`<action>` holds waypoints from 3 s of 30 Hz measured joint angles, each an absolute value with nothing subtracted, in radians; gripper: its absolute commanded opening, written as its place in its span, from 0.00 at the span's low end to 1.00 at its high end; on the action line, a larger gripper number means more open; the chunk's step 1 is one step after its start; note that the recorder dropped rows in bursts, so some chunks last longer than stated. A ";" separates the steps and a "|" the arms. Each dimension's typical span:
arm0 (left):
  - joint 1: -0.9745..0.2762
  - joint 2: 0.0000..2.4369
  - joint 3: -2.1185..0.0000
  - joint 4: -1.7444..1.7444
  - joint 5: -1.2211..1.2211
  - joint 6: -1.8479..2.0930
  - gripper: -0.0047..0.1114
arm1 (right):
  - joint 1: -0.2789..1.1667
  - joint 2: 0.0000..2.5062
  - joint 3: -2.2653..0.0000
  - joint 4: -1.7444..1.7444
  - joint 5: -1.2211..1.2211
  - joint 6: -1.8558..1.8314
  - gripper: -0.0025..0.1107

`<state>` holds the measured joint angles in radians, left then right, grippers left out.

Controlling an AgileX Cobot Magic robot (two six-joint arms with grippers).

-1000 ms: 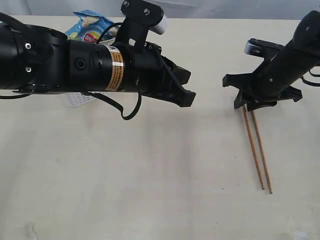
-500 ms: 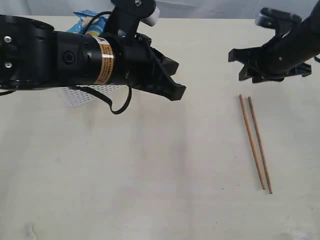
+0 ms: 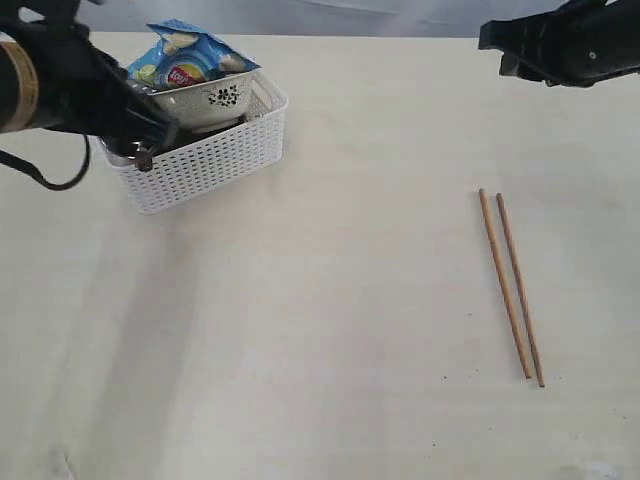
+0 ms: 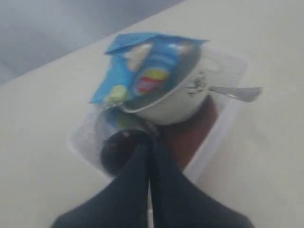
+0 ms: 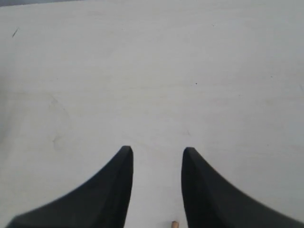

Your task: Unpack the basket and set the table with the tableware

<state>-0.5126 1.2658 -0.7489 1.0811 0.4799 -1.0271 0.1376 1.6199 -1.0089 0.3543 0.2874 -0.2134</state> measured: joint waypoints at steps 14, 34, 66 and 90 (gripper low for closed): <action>-0.233 1.331 -0.819 1.087 0.218 -1.068 0.69 | 0.138 1.646 -1.009 0.354 0.277 -0.391 0.32; -0.233 1.488 -0.886 0.810 0.263 -0.827 0.68 | 0.138 1.648 -1.009 0.360 0.279 -0.391 0.32; -0.231 1.636 -1.004 0.363 0.454 -0.182 0.68 | 0.138 1.648 -1.009 0.362 0.294 -0.391 0.32; -0.231 1.615 -1.004 0.409 0.369 -0.260 0.68 | 0.138 1.648 -1.009 0.362 0.294 -0.391 0.32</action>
<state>-0.2308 1.6148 -1.0037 0.4087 0.3686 -0.2601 0.1376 1.6480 -1.0089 0.3615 0.2938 -0.3910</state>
